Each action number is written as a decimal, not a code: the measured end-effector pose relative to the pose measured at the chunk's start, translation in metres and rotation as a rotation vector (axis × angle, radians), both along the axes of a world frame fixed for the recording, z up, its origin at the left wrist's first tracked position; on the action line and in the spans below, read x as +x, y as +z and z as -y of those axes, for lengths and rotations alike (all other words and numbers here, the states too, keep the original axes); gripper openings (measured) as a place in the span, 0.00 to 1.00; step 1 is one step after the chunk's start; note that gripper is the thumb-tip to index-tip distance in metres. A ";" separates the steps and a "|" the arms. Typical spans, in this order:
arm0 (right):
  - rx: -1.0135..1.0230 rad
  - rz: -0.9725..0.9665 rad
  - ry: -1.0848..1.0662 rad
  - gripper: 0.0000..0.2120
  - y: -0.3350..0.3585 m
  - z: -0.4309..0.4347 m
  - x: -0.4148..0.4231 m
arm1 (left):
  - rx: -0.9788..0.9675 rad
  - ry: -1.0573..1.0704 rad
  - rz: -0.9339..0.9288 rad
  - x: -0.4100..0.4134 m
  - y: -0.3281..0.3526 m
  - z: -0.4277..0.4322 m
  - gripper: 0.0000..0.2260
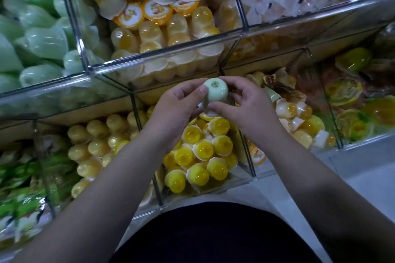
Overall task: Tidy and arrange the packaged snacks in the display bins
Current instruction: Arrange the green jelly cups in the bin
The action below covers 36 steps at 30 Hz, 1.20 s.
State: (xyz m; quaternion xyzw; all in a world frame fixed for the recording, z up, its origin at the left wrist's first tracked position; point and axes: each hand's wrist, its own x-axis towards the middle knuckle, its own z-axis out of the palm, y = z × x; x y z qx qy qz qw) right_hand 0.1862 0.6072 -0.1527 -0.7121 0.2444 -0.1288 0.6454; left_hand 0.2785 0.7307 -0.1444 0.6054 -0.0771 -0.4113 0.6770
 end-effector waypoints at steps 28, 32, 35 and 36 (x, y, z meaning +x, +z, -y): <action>-0.321 0.193 0.028 0.18 0.072 -0.157 0.105 | 0.036 0.158 0.667 0.086 0.071 -0.171 0.10; -0.409 0.187 0.053 0.22 0.074 -0.165 0.125 | 0.136 0.188 0.854 0.102 0.073 -0.181 0.14; -0.501 0.165 0.064 0.24 0.075 -0.171 0.143 | 0.193 0.257 0.916 0.116 0.069 -0.184 0.16; -0.528 0.153 0.065 0.24 0.075 -0.172 0.149 | 0.216 0.276 0.928 0.120 0.066 -0.184 0.16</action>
